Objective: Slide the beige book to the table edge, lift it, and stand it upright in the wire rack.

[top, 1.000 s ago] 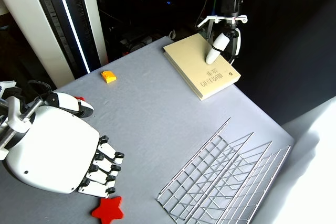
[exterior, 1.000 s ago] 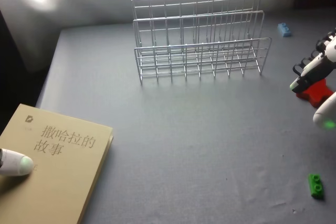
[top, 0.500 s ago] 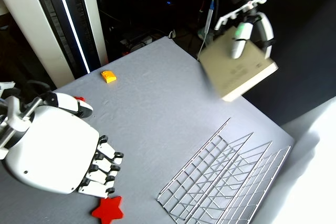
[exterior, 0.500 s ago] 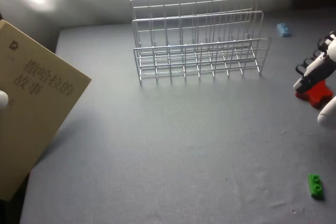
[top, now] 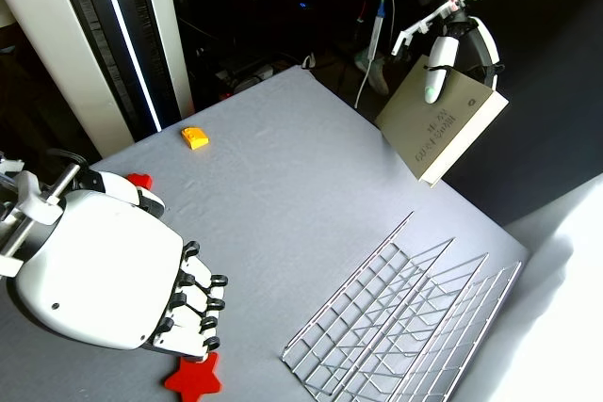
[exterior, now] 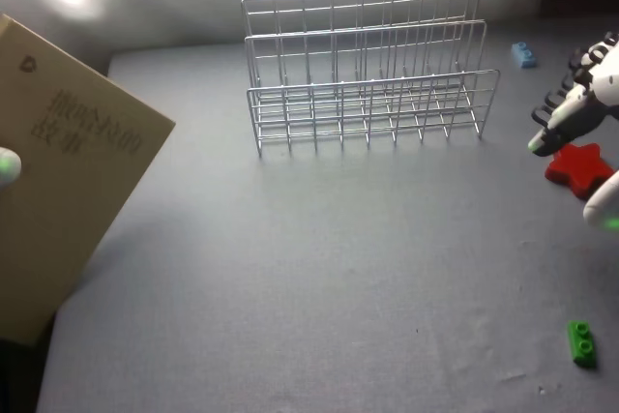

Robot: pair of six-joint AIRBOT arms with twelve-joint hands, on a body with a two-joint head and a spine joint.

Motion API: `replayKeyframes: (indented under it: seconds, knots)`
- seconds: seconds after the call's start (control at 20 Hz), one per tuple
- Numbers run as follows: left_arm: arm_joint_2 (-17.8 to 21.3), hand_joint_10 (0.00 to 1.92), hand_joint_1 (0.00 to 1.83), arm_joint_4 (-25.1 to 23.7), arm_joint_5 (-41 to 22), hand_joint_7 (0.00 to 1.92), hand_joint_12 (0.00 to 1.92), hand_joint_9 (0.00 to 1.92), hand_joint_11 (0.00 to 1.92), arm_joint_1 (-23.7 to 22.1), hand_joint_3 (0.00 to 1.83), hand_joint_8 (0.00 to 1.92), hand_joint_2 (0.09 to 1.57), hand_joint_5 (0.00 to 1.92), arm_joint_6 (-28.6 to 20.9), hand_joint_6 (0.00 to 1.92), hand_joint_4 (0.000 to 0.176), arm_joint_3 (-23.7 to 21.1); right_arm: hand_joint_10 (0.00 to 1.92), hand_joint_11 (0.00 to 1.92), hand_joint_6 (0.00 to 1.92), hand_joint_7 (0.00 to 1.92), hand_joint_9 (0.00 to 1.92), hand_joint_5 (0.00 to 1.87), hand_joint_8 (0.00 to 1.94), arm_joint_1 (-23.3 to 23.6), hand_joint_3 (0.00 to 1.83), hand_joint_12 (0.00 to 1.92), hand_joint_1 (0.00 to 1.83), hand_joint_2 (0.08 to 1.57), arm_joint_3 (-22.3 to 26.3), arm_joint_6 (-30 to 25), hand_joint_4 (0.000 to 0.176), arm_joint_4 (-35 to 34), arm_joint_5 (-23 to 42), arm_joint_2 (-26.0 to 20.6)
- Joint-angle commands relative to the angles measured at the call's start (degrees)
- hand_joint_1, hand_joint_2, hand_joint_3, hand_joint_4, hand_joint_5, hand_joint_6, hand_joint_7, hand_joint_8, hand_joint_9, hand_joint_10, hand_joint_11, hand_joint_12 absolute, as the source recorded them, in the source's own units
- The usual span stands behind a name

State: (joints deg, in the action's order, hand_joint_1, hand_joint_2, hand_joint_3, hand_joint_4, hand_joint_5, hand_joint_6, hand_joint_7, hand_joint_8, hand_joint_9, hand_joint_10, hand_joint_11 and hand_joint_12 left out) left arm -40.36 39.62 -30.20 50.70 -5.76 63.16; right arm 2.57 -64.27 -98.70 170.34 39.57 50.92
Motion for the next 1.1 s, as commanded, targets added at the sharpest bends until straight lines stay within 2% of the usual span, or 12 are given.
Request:
replayKeyframes:
  seconds: [0.0,0.1,0.2,0.35,0.4,0.5,0.55,0.65,0.85,0.9,1.05]
  knots:
    - [1.5,1.44,1.47,0.5,-7.0,0.56,1.67,0.64,0.70,-0.7,0.00,1.34,1.23,0.71,-1.5,1.32,0.000,0.6,0.00,0.00,0.00,0.29,0.28,0.28,0.00,0.7,0.00,0.75,0.26,1.04,-0.1,0.2,0.000,0.2,-4.7,-0.4]
    - [3.3,1.44,1.47,-0.2,-5.8,0.56,1.65,0.64,0.70,-0.9,0.00,1.34,1.23,0.74,-3.3,1.30,0.000,0.0,0.00,0.00,0.00,0.28,0.27,0.28,0.00,1.1,0.00,0.71,0.24,1.05,-0.8,0.1,0.000,0.3,-4.2,-0.3]
    - [5.2,1.47,1.47,-3.0,-5.6,0.54,1.67,0.61,0.69,-0.9,0.00,1.36,1.24,0.73,-5.2,1.31,0.000,-1.1,0.01,0.00,0.01,0.32,0.30,0.30,0.01,1.4,0.00,0.79,0.23,1.04,-1.3,-2.7,0.000,0.3,-4.6,-0.1]
    - [7.6,1.43,1.47,-3.7,-5.8,0.58,1.59,0.65,0.76,-1.4,0.00,1.33,1.22,0.73,-6.0,1.29,0.000,-2.6,0.00,0.00,0.00,0.30,0.30,0.29,0.00,1.4,0.00,0.78,0.24,1.04,-1.2,-2.7,0.000,0.3,-5.2,0.0]
    - [8.1,1.43,1.47,-5.7,-7.0,0.56,1.63,0.64,0.73,-1.5,0.00,1.33,1.23,0.73,-7.2,1.30,0.000,-3.1,0.00,0.00,0.00,0.30,0.30,0.29,0.00,1.3,0.00,0.77,0.23,1.04,-1.3,-2.4,0.000,0.3,-5.6,0.0]
    - [8.0,1.42,1.47,-11.5,-14.8,0.56,1.64,0.64,0.72,-1.5,0.00,1.32,1.23,0.73,-7.9,1.32,0.000,-3.8,0.00,0.00,0.00,0.30,0.31,0.29,0.00,1.4,0.00,0.78,0.23,1.04,-1.4,-2.4,0.000,0.4,-5.8,0.0]
    - [7.5,1.45,1.47,-13.0,-18.0,0.55,1.63,0.62,0.72,-1.7,0.00,1.34,1.23,0.72,-7.7,1.32,0.000,-3.9,0.00,0.00,0.00,0.30,0.31,0.29,0.00,1.5,0.00,0.79,0.23,1.04,-1.5,-2.5,0.000,0.4,-5.8,-0.1]
    - [7.1,1.41,1.47,-12.9,-19.9,0.58,1.60,0.67,0.76,-2.3,0.00,1.32,1.22,0.72,-7.4,1.30,0.000,-3.8,0.00,0.00,0.00,0.29,0.30,0.28,0.00,1.5,0.00,0.79,0.24,1.04,-1.9,-3.8,0.000,0.4,-5.0,-0.1]
    - [5.7,1.44,1.47,-12.9,-23.4,0.55,1.64,0.63,0.72,-2.5,0.00,1.35,1.23,0.73,-5.1,1.29,0.000,-3.3,0.00,0.00,0.00,0.29,0.29,0.29,0.00,1.5,0.00,0.76,0.25,1.04,-2.3,-3.6,0.000,0.4,-4.0,0.1]
    - [5.0,1.45,1.47,-12.9,-27.9,0.55,1.66,0.62,0.71,-3.1,0.00,1.35,1.23,0.73,-5.1,1.31,0.000,-2.8,0.01,0.00,0.01,0.33,0.32,0.31,0.01,1.2,0.00,0.81,0.28,1.03,-2.3,-3.3,0.000,0.4,-4.0,0.0]
    - [4.1,1.43,1.47,-12.9,-33.4,0.57,1.68,0.64,0.69,-3.9,0.00,1.33,1.23,0.73,-4.2,1.30,0.000,-2.0,0.00,0.00,0.00,0.33,0.32,0.31,0.00,1.3,0.00,0.78,0.29,1.03,-2.3,-3.2,0.000,0.4,-3.9,-0.1]
